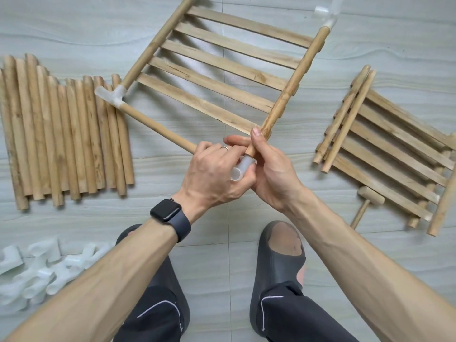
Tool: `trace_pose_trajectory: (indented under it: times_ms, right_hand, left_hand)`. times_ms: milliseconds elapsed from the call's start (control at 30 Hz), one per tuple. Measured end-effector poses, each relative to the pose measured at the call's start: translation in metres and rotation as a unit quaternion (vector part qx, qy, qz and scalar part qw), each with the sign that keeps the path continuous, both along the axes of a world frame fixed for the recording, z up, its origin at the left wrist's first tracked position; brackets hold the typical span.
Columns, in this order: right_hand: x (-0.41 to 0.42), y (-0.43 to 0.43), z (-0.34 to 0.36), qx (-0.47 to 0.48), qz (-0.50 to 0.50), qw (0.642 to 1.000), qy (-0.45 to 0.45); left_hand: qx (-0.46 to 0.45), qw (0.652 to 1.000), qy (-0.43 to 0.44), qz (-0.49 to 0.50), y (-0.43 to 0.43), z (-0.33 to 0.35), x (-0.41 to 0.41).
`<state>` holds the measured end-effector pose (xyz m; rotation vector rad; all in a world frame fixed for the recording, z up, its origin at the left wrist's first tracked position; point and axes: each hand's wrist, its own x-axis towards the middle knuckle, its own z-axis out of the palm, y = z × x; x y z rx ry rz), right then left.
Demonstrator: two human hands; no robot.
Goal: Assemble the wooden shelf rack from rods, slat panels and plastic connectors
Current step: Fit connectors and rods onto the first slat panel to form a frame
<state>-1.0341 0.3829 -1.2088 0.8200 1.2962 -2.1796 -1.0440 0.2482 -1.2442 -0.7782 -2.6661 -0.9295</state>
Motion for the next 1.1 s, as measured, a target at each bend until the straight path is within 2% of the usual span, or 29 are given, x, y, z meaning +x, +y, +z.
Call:
trace_pose_trajectory:
  times_ms: [233, 533, 733, 800, 867, 933, 1033, 1100]
  right_hand:
    - [-0.005, -0.006, 0.005, 0.010, -0.013, 1.000, 0.016]
    - [-0.006, -0.014, 0.009, 0.039, -0.015, 0.999, 0.006]
    - [-0.005, -0.015, 0.004, 0.038, -0.008, 0.999, 0.008]
    - [-0.003, -0.007, -0.002, 0.065, 0.008, 0.998, 0.011]
    - [0.000, 0.006, -0.010, 0.120, 0.019, 0.993, -0.003]
    - [0.004, 0.022, -0.021, 0.144, 0.005, 0.988, -0.048]
    - [0.005, 0.053, -0.034, 0.150, 0.003, 0.983, -0.103]
    - [0.001, 0.074, -0.040, 0.149, 0.026, 0.980, -0.127]
  left_hand:
    - [0.035, 0.998, 0.042, 0.005, -0.009, 0.010, -0.007]
    - [-0.007, 0.998, 0.060, -0.011, -0.014, 0.013, -0.015]
    - [0.004, 1.000, 0.023, 0.003, -0.007, 0.011, -0.017]
    - [0.000, 1.000, -0.016, -0.004, -0.010, 0.006, -0.018]
    - [-0.038, 0.995, -0.072, -0.057, -0.018, -0.001, -0.024]
    - [-0.121, 0.985, -0.079, -0.093, -0.032, -0.009, -0.036]
    - [-0.276, 0.948, -0.124, -0.096, -0.054, -0.017, -0.057]
    - [-0.346, 0.921, -0.145, -0.099, -0.058, -0.023, -0.067]
